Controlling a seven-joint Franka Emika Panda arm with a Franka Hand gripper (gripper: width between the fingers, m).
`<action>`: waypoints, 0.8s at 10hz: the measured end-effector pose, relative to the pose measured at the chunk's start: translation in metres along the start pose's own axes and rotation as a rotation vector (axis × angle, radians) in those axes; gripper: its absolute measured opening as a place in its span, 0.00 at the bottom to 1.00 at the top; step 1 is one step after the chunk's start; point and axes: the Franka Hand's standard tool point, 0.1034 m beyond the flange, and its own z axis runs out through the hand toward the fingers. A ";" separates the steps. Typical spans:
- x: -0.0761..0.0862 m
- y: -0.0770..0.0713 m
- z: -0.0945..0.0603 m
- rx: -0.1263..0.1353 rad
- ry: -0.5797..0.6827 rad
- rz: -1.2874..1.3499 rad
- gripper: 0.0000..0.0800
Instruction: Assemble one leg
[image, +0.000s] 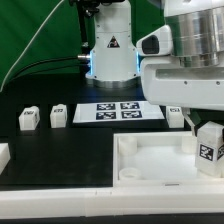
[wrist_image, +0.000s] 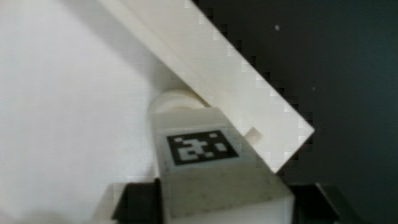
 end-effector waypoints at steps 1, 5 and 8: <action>-0.002 0.000 0.001 0.009 -0.006 0.133 0.40; -0.011 -0.004 0.003 0.024 -0.046 0.500 0.39; -0.011 -0.004 0.003 0.025 -0.046 0.458 0.60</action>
Offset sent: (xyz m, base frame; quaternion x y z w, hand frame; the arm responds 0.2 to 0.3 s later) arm -0.0024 -0.0019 0.0003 -0.0058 -0.0057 0.2864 0.9581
